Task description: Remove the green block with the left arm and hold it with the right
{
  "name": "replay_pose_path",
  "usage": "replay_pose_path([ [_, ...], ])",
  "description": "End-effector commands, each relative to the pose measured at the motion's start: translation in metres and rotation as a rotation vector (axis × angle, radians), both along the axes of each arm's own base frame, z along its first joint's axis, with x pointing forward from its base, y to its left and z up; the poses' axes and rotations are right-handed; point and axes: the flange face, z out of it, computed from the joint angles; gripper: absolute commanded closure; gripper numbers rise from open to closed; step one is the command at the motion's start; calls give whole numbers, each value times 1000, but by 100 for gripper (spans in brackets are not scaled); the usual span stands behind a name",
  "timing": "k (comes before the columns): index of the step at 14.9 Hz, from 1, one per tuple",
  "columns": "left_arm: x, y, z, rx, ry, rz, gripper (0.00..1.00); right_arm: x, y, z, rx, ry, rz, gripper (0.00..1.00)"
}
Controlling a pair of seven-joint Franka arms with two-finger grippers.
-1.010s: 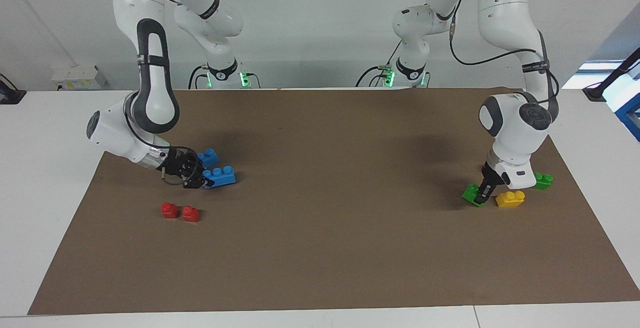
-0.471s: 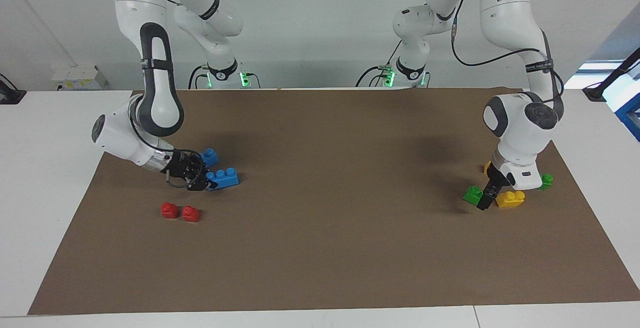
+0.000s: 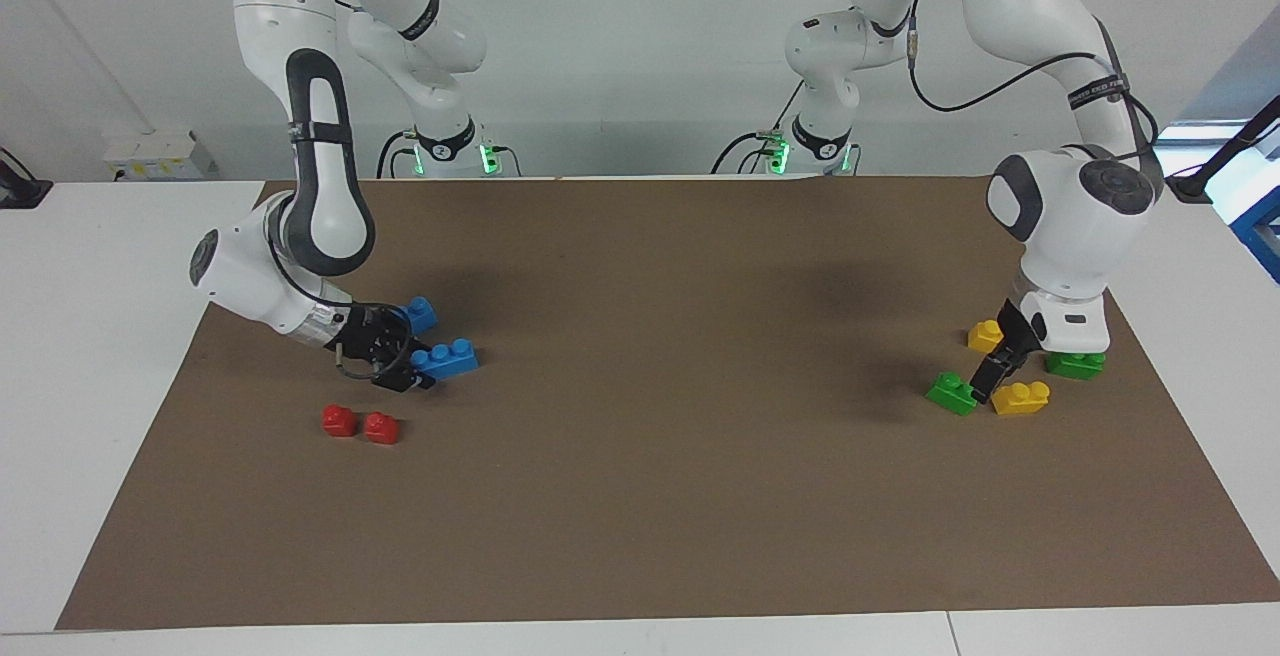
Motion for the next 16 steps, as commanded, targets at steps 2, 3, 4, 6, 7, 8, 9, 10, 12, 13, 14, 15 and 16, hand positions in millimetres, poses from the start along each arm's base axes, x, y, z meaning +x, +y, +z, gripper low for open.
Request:
replay_pose_path([
  [2, -12, -3, 53, 58, 15, -166, 0, 9, -7, 33, 3, 5, 9, 0],
  [3, -17, -4, 63, 68, 19, -204, 0, 11, -9, 47, -6, 22, 15, 0],
  [4, -23, -6, 76, 78, 19, -238, 0, 12, -12, 60, -24, 38, 22, 0],
  [6, -38, -7, 107, 97, 17, -293, 0, 14, -15, 89, -45, 37, 40, 0],
  [7, -46, -8, 121, 98, 21, -306, 0, 14, -17, 105, -55, 23, 53, 0],
  [8, -56, -10, 136, 102, 22, -307, 0, 16, -20, 120, -82, 5, 73, 0],
  [9, -64, -12, 147, 102, 29, -305, 0, 18, -25, 134, -127, -19, 108, 0],
  [10, -70, -21, 153, 102, 40, -318, 0, 22, -26, 150, -179, -44, 160, 0],
  [12, -80, -31, 164, 88, 48, -326, 0, 27, -21, 176, -226, -90, 279, 0],
  [13, -86, -34, 174, 74, 37, -325, 0, 26, -20, 186, -226, -99, 307, 0],
  [14, -92, -37, 182, 67, 33, -325, 0, 22, -18, 197, -237, -115, 335, 0],
  [15, -96, -39, 185, 60, 40, -326, 0, 19, -15, 210, -267, -141, 381, 0],
  [16, -103, -40, 192, 56, 43, -323, 0, 14, -8, 227, -308, -172, 434, 0],
])
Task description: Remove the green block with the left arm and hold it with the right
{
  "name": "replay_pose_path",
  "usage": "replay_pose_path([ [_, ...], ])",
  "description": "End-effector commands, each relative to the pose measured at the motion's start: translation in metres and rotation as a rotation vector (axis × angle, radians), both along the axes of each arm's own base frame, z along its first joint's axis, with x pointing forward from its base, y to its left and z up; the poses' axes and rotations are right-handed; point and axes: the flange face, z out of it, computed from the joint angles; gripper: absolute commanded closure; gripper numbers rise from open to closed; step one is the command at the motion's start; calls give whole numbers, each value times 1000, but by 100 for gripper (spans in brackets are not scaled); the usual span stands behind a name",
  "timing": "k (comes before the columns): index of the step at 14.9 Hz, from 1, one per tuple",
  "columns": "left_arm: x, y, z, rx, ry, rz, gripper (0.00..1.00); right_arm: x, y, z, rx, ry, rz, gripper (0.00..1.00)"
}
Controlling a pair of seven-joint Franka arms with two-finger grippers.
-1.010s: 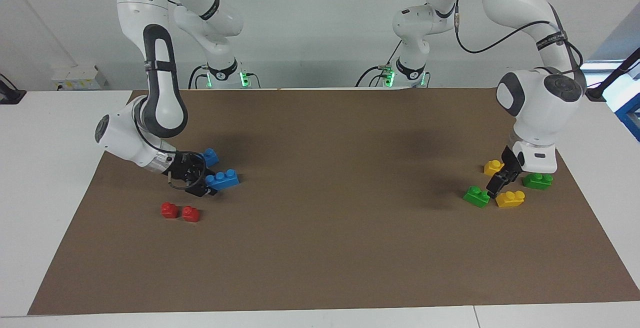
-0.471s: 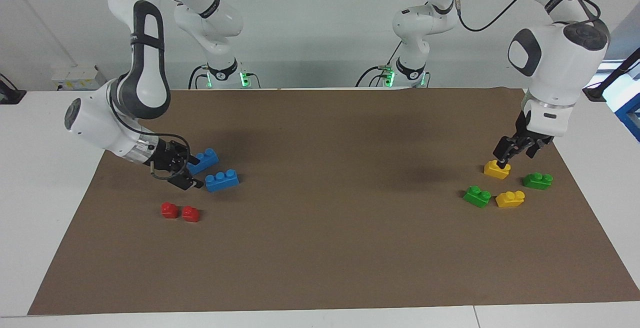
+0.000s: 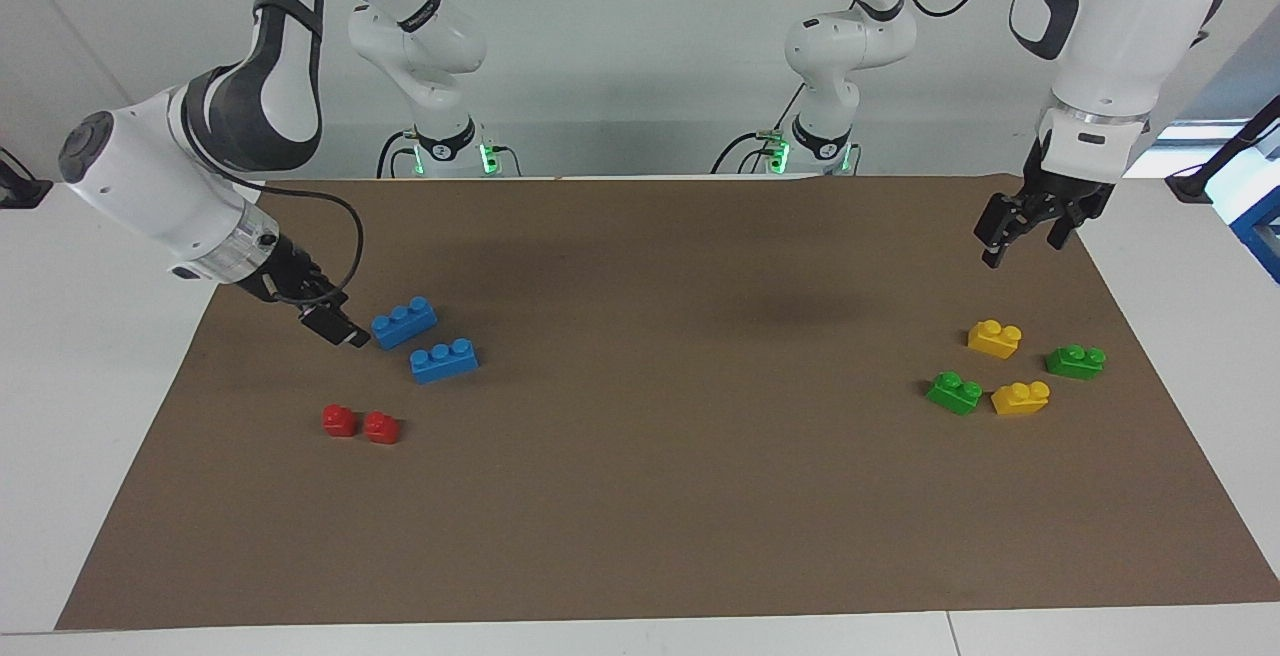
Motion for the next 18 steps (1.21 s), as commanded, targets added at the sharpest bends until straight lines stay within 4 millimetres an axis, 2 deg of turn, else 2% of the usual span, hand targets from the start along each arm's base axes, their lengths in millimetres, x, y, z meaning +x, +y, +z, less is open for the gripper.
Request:
replay_pose_path([
  [1, -22, -2, 18, -18, 20, -5, 0, -14, 18, 45, -101, -66, 160, 0],
  [4, -26, -4, 18, -34, 48, -10, 0, -26, 29, 88, -169, -131, 359, 0],
  [6, -27, -2, 15, -39, 70, -12, 0, -33, 29, 106, -188, -163, 478, 0],
  [8, -25, -1, 13, -34, 77, -53, 0, -42, 28, 118, -198, -175, 593, 0],
  [11, -16, 2, 41, -34, 80, -58, 0, -54, 27, 131, -247, -161, 692, 0],
  [12, -17, 2, 43, -39, 85, -59, 0, -60, 30, 138, -261, -166, 734, 0],
  [14, -20, 2, 40, -88, 91, -52, 0, -69, 35, 152, -276, -179, 765, 0],
  [18, -21, 5, 39, -121, 97, -41, 0, -68, 42, 152, -277, -184, 770, 0],
])
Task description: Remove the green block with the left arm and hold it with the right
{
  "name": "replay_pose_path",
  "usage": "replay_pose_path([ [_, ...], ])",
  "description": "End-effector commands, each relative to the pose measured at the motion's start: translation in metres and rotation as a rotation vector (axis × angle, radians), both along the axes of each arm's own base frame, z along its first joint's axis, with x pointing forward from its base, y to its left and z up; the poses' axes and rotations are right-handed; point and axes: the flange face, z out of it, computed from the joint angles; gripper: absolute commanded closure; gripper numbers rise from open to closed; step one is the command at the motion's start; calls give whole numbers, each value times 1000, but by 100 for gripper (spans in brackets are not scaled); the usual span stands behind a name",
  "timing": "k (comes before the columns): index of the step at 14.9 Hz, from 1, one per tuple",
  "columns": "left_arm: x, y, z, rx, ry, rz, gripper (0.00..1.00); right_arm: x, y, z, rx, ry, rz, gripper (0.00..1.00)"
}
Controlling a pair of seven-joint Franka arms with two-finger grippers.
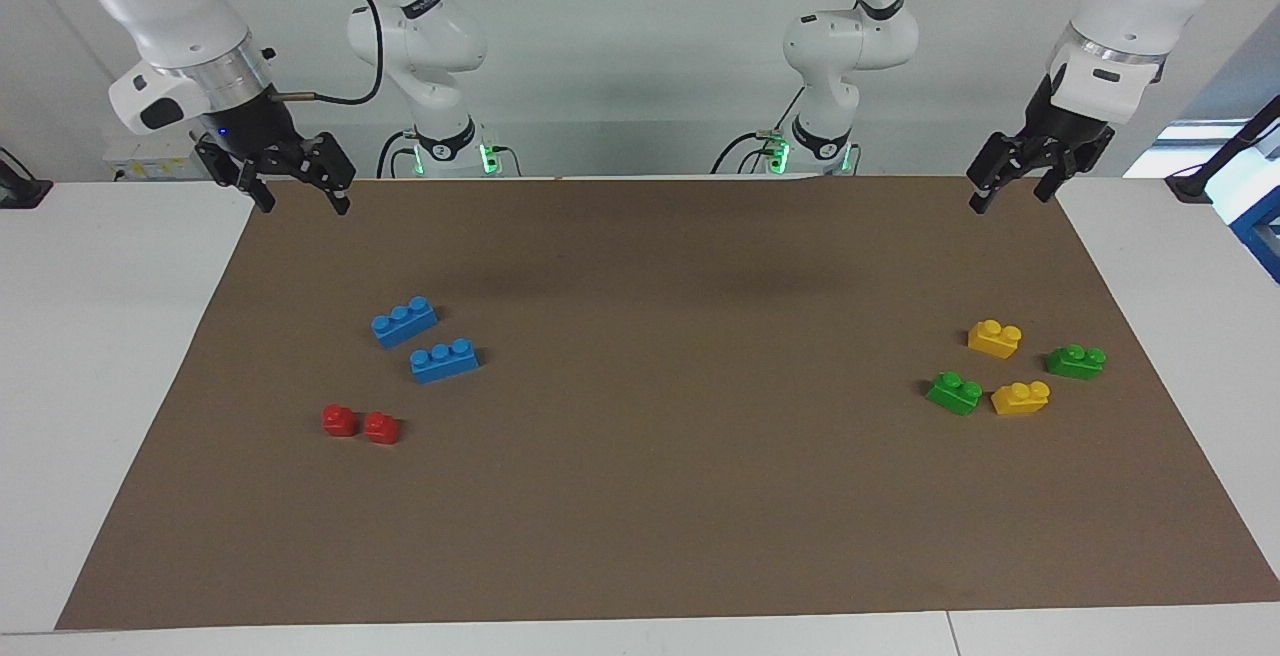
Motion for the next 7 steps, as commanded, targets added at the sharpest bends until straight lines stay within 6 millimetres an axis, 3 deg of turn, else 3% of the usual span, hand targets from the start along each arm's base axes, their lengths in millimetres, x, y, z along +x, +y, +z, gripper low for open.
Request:
replay_pose_path([
  [1, 2, 2, 1, -20, 17, -14, 0, 1, 5, -4, -20, 12, 32, 0],
  [7, 1, -1, 1, -19, 23, -19, 0, 4, -3, -25, -72, 45, 18, 0],
])
